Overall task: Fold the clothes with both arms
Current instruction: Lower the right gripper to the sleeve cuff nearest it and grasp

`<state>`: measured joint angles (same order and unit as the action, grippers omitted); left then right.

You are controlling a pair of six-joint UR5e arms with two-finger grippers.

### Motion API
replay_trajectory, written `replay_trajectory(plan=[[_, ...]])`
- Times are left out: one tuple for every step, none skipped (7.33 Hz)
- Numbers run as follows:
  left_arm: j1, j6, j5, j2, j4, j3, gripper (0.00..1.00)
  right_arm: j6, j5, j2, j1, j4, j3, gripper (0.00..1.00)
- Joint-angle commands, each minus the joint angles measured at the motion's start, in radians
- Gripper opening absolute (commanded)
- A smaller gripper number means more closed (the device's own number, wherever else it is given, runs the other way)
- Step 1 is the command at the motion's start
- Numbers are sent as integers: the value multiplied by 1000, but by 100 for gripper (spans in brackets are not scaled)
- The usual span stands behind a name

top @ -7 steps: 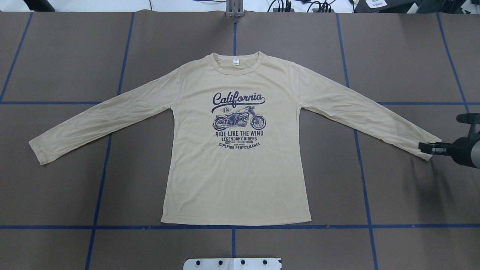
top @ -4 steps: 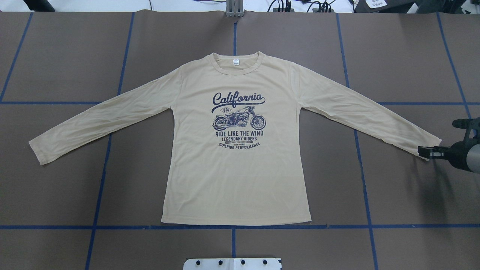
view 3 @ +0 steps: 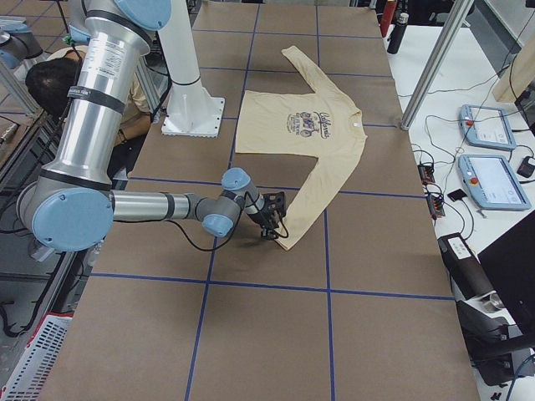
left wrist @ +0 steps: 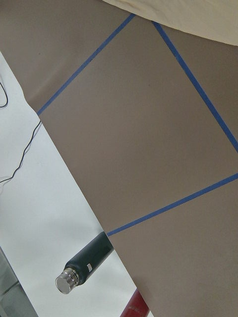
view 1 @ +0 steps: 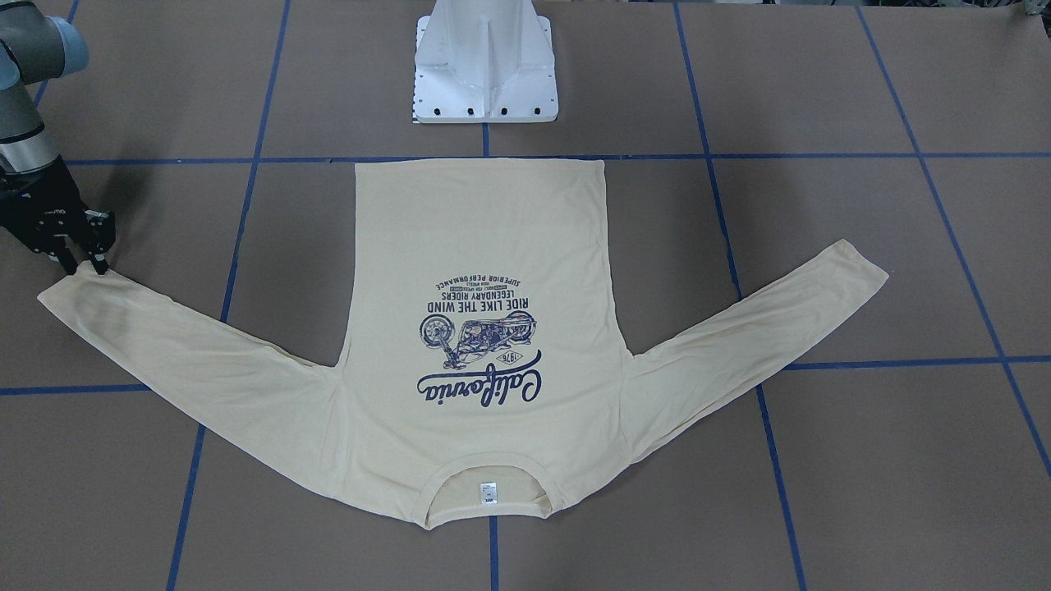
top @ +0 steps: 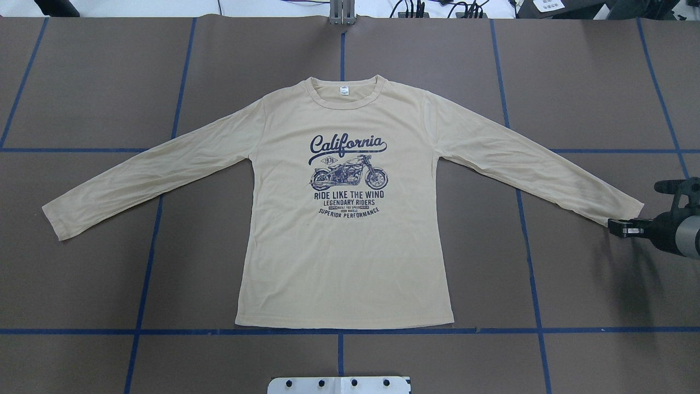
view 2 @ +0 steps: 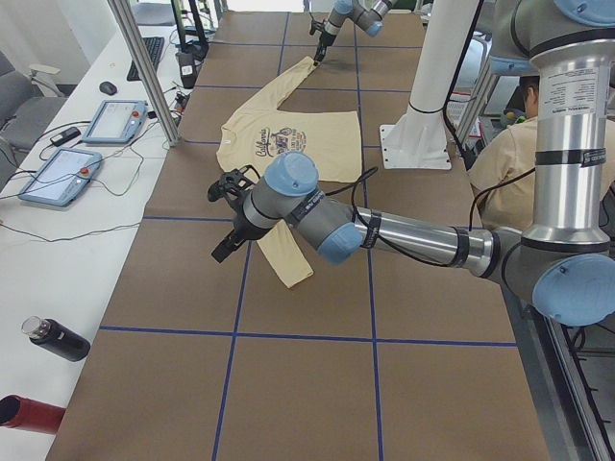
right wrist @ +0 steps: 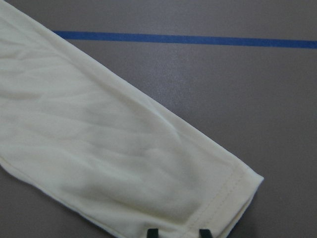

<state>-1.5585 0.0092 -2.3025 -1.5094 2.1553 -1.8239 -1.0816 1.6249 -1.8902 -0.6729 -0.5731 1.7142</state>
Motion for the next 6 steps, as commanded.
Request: replay_trajectory(plan=[[0,0,0,0,0,0,100,0,0,-1,3,-1,-1,0],[0,0,0,0,0,0,100,2,-6,-4,1,-1,-1,0],[0,-2,0,0,0,0,100,2,-11,-6,-1,-2,2,0],[0,-2,0,0,0,0,100,5,-4,-7,-5,-1,15,0],[0,-2,0,0,0,0,100,12,10,-6,-29,-7,47,0],[0,-2,0,0,0,0,100,14,98,9,-130,-22,76,0]])
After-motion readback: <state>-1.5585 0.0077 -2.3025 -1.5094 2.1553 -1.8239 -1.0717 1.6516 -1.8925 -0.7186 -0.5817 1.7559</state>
